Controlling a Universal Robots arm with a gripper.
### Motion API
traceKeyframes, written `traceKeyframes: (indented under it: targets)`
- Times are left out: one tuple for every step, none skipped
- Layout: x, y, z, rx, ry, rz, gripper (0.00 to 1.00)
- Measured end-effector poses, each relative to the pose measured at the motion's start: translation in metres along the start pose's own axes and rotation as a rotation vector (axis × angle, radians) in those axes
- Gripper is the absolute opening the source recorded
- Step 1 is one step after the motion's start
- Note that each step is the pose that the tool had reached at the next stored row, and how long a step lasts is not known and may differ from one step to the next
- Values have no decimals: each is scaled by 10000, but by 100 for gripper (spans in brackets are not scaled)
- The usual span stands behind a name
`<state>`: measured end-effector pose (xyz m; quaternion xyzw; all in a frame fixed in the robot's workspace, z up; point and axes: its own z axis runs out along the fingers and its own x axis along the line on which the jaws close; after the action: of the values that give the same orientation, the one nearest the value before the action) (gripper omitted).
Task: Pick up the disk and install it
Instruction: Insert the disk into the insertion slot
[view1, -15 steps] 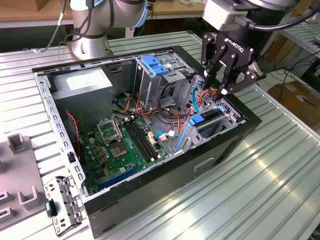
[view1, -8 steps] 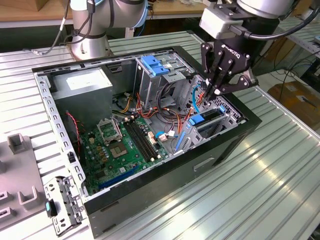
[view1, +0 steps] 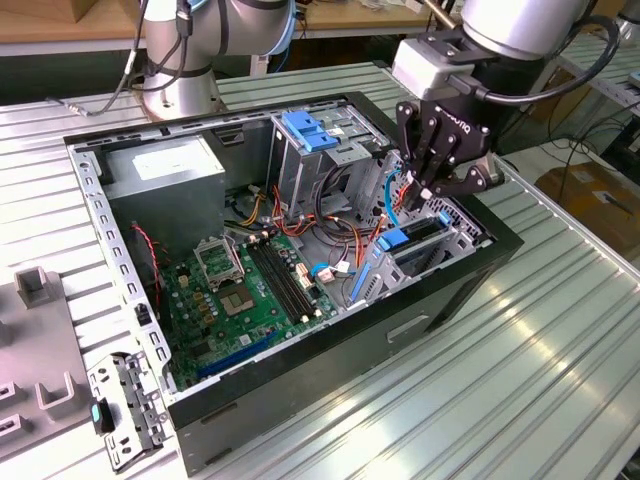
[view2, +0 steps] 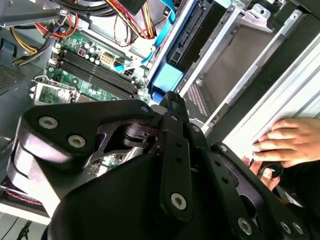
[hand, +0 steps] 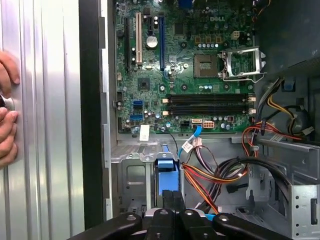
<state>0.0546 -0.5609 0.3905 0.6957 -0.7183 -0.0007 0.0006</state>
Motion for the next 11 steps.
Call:
traceKeyframes:
  targets:
    - [0, 0, 19, 0, 0, -7, 11]
    - [0, 0, 34, 0, 0, -14, 11]
    - [0, 0, 56, 0, 0, -23, 11]
    - [0, 0, 89, 0, 0, -38, 11]
    - [0, 0, 109, 0, 0, -46, 11]
    - [0, 0, 125, 0, 2, -53, 11]
    - [0, 0, 147, 0, 2, -63, 11]
    - [0, 0, 153, 0, 1, -65, 11]
    - [0, 0, 153, 0, 3, -68, 11]
    - [0, 0, 154, 0, 2, -69, 11]
    - [0, 1, 154, 0, 1, -68, 11]
